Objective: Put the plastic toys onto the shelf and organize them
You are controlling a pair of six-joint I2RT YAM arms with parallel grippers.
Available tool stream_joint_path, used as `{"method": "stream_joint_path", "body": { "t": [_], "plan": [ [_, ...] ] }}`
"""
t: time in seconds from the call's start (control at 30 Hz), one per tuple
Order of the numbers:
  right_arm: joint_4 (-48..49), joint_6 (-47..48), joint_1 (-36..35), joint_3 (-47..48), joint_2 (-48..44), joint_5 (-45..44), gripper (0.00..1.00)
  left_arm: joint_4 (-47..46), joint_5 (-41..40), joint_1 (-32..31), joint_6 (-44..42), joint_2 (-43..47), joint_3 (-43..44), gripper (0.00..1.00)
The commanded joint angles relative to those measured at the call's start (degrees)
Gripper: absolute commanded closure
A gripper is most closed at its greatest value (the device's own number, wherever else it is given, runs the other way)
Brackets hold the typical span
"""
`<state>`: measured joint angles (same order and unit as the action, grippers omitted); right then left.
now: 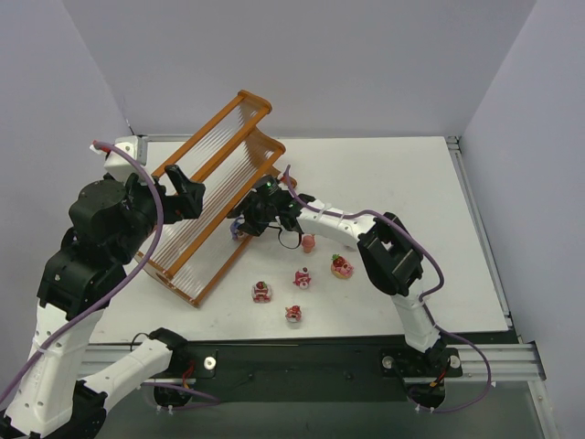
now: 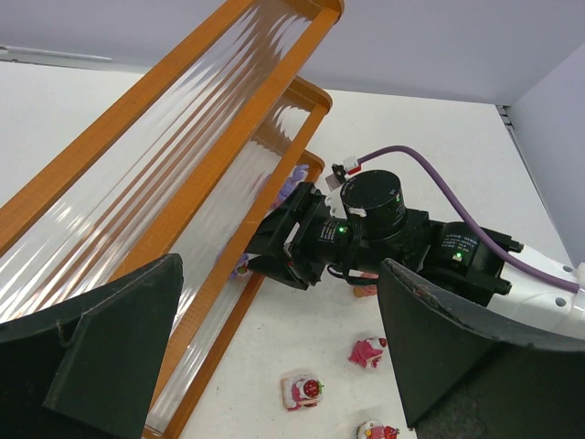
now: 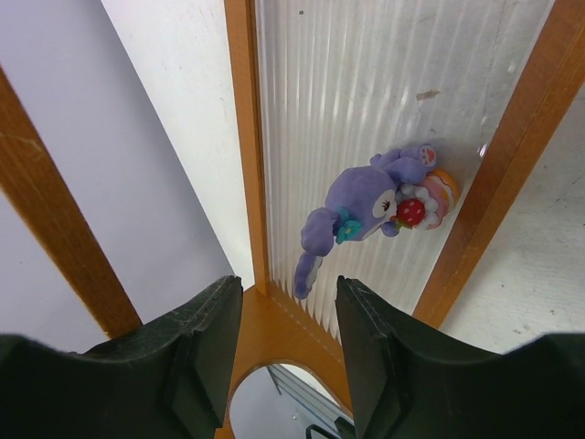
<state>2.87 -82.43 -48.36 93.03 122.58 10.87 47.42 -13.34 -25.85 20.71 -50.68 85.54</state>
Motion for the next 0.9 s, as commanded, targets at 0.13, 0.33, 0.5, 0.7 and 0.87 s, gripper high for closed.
{"method": "stream_joint_path", "body": {
  "t": [0.13,0.33,0.5,0.7,0.87],
  "plan": [
    [3.3,-0.4,-0.9,-1.7,-4.3,2.5,0.54,-1.1,0.7,-0.3,0.2,0.5,1.3,0.03],
    [3.5,1.1,-1.5,-6.5,-9.9,2.8,0.54,-1.2,1.4,-0.3,0.6,0.7,1.2,0.03],
    [-0.8,5.1,-1.3,-10.0,-17.2,0.6,0.54,-1.4,1.7,-0.3,0.6,0.9,0.9,0.03],
    [-10.9,8.6,1.2,-17.3,-27.6,-6.6,0.55,-1.6,2.4,-0.3,0.9,1.6,0.0,0.03],
    [-19.0,9.1,6.5,-28.9,-40.4,-14.6,0.58,-2.0,2.4,-0.3,0.9,3.0,-2.1,0.03]
  ]
}}
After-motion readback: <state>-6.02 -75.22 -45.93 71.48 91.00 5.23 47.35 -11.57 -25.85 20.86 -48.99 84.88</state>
